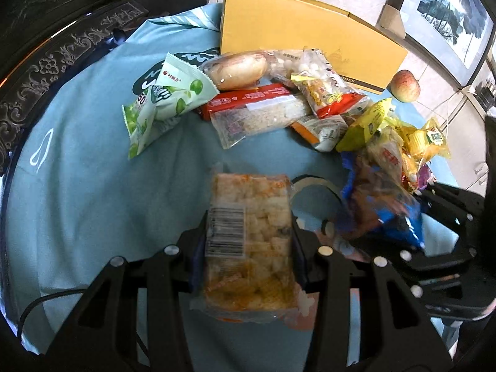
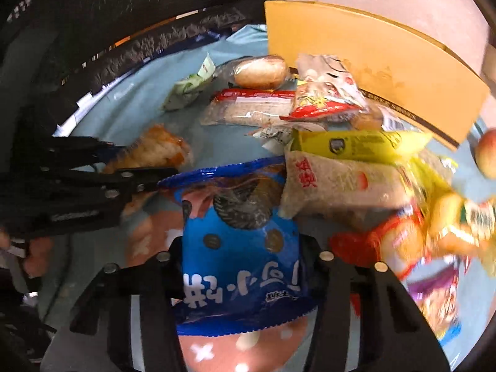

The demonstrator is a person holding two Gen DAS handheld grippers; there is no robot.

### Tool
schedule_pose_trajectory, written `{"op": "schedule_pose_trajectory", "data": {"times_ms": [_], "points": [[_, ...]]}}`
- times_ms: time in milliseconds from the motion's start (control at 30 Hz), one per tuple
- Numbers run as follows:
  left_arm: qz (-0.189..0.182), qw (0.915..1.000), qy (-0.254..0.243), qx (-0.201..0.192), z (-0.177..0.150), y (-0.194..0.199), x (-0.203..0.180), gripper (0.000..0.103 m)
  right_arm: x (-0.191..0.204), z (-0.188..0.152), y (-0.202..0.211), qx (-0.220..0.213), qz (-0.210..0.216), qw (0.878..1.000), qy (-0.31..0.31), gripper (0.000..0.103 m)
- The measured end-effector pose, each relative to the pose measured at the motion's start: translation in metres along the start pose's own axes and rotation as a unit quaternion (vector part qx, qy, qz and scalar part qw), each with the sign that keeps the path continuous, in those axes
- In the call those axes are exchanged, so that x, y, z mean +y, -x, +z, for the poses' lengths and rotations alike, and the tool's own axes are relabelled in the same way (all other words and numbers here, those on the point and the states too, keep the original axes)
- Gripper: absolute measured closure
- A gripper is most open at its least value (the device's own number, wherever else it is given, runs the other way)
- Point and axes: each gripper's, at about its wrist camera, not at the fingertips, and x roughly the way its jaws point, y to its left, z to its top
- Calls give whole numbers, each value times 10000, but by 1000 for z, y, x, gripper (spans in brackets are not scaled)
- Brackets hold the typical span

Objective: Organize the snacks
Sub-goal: 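Grasp the cracker block bag with the left gripper while the right grasps the blue biscuit bag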

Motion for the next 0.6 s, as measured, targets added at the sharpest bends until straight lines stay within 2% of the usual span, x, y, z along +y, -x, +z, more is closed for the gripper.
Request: {"op": "schedule_pose_trajectory", "data": {"times_ms": [233, 367, 500, 600], "points": [[-42, 9998, -132, -148, 0, 22, -11, 58, 2, -17, 51, -352, 262, 9989, -180, 53], [-117, 9988, -340, -324, 10, 43, -26, 58, -7, -14, 89, -736, 93, 9969, -266, 53], [-335, 9971, -484, -490, 32, 68, -43, 58, -23, 1, 127, -1222, -107, 9915, -433, 53], [-332, 9951, -661, -662, 54, 89, -58, 58, -36, 15, 151, -1499, -193, 9869, -567, 53]]}}
